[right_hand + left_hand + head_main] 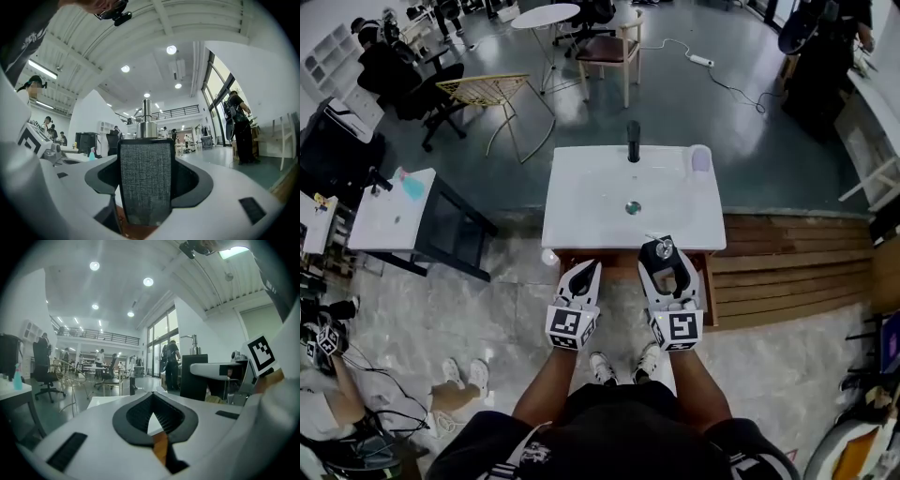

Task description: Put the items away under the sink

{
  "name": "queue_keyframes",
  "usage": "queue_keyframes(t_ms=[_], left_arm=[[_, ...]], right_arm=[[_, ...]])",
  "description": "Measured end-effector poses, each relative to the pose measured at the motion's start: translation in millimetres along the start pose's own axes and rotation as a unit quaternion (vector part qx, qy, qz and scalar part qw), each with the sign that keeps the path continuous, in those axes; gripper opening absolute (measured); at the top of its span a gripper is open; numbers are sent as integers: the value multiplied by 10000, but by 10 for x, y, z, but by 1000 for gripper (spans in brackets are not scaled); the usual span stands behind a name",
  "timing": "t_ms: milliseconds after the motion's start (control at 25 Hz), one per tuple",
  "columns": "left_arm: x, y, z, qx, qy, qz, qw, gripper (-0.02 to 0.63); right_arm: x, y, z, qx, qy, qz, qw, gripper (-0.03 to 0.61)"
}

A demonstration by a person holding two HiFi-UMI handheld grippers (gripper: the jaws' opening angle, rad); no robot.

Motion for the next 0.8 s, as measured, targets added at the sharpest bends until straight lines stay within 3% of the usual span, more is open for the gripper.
queue_keyframes(t_ms=[200, 400, 640, 800], left_arm=[[63, 222, -190, 95, 138, -231, 9996, 6], [6, 230, -490, 307, 213, -269, 9989, 6], [-138, 146, -878, 412, 233, -212, 9987, 6], [-235, 45, -1380, 495, 264, -125, 9983, 6]], right_arm=[[218, 147, -91, 70, 62, -245, 9997, 324], [77, 272, -321, 164, 20, -420, 9990, 324], [-119, 472, -638, 217, 123, -200, 9995, 324], [-280, 608, -1020, 175, 103, -151, 9997, 324]])
Point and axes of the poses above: the fingertips, and each gripper's own axes: y backward along the fingers, x to its left, z out of its top, the point moved 5 cm from there along y, backward along the fingers, and after that the axes turned 12 degrees about -x, right-handed, at the moved point
